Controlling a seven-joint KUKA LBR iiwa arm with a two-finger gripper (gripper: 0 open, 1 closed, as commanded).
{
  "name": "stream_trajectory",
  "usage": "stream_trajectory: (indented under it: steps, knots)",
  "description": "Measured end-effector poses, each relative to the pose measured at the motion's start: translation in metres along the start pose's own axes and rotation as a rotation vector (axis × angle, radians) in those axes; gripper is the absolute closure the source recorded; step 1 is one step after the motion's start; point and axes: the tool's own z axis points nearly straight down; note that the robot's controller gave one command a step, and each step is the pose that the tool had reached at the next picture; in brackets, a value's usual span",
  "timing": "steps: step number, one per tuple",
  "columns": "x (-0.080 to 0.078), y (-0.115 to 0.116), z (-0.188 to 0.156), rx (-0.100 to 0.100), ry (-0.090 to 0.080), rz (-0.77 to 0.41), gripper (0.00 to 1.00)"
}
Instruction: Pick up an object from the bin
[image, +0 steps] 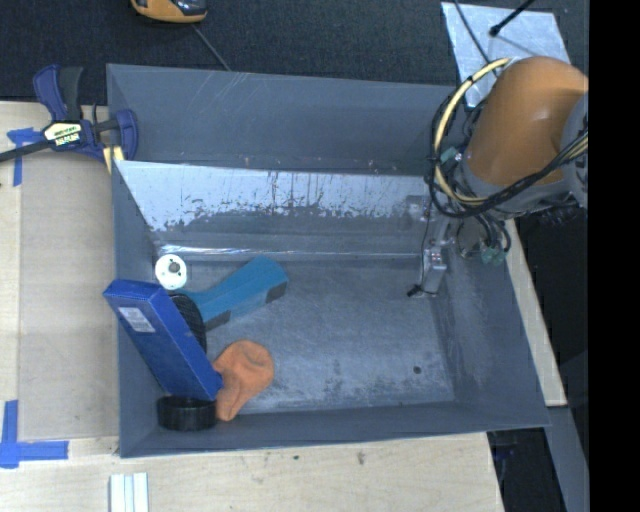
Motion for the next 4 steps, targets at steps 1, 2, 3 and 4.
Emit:
stream_trajectory:
  steps: [1,2,3,4]
  knots:
    - [0.000,0.023,0.008,-0.004,0.003,-0.006,0.00]
    - [-0.003,0.035,0.019,0.000,0.004,0.020,0.00]
    - [0.016,0.075,0.026,-0.001,0.001,0.030,0.00]
    - [0.001,0.092,0.047,-0.002,-0.003,-0.064,0.00]
